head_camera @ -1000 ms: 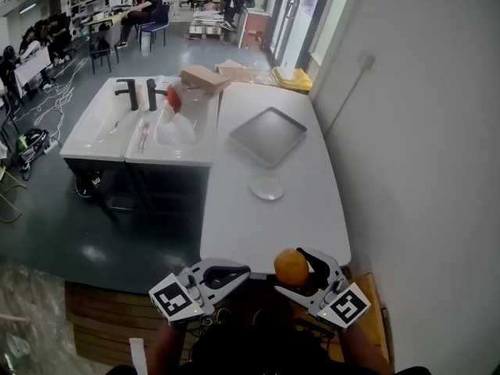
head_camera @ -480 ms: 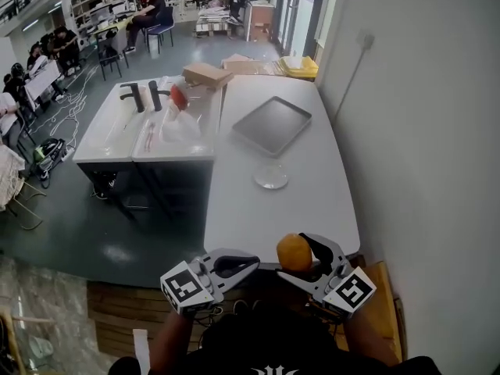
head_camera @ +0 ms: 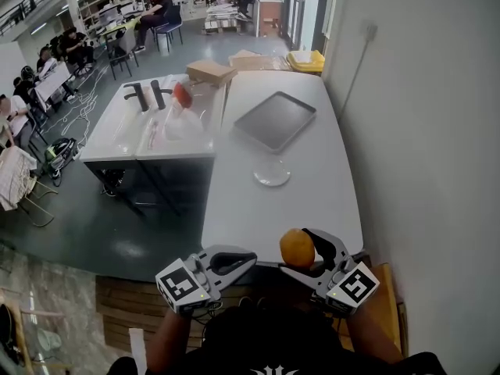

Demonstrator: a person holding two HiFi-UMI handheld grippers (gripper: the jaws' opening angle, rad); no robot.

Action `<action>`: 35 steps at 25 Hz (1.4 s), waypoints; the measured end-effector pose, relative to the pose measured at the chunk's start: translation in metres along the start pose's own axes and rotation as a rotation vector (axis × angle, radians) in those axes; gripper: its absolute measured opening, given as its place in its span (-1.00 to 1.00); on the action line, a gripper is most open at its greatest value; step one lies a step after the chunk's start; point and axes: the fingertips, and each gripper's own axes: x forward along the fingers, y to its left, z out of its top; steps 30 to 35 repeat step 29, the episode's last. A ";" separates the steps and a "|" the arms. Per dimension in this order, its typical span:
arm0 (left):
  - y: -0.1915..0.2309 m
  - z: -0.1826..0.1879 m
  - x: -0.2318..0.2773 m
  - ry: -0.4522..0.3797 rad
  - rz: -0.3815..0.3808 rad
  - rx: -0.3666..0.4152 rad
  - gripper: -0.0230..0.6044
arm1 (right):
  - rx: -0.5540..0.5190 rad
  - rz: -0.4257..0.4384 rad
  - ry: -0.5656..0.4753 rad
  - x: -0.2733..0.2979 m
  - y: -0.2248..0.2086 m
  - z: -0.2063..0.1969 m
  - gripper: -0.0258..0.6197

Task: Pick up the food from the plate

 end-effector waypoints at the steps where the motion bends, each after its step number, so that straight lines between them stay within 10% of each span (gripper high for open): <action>1: -0.001 0.000 0.004 0.005 0.000 0.001 -0.90 | 0.000 0.009 -0.003 -0.003 -0.001 -0.005 0.25; 35: -0.011 -0.022 0.057 0.092 0.033 -0.010 -0.90 | 0.144 0.105 0.041 -0.028 -0.022 -0.056 0.25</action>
